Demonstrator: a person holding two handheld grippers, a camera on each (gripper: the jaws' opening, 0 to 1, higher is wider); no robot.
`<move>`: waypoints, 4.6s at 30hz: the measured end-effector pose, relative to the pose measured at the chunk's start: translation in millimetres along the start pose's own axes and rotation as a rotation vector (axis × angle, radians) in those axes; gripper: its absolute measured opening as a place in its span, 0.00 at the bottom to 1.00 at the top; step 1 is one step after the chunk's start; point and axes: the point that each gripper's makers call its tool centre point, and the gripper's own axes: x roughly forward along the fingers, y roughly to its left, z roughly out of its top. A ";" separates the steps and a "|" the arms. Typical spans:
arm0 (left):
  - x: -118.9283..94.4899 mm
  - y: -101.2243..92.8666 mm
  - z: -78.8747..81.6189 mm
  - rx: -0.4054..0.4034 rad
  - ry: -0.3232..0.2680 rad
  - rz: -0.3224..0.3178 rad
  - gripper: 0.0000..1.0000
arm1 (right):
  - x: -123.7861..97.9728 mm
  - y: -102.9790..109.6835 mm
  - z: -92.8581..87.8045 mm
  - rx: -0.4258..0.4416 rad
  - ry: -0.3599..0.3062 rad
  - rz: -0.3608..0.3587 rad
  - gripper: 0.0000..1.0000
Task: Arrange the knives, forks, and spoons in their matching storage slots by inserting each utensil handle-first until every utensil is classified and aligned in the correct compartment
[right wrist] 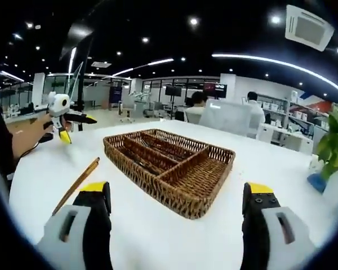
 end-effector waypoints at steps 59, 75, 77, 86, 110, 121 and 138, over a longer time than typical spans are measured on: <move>1.4 1.2 0.3 -0.004 -0.005 0.002 1.00 | 27.8 158.4 -46.7 -0.236 0.167 0.447 0.99; 0.7 1.4 0.2 -0.003 -0.006 0.002 1.00 | 41.3 128.4 -61.1 -0.188 0.245 0.315 0.76; 0.2 1.7 0.8 -0.002 -0.009 0.001 1.00 | 36.0 144.0 -67.1 -0.066 0.275 0.406 0.65; 1.5 0.8 -1.0 0.000 -0.003 -0.004 1.00 | 54.0 166.2 -60.4 -0.098 0.244 0.456 0.40; -0.4 0.7 1.5 0.005 -0.008 -0.002 1.00 | 42.4 170.0 -50.8 -0.145 0.234 0.461 0.01; -0.3 0.6 2.3 0.005 -0.010 -0.001 1.00 | 35.8 171.4 -45.5 -0.152 0.226 0.475 0.00; 0.7 0.3 0.5 0.005 -0.005 -0.001 1.00 | 23.9 118.8 -2.8 -0.067 0.105 0.304 0.00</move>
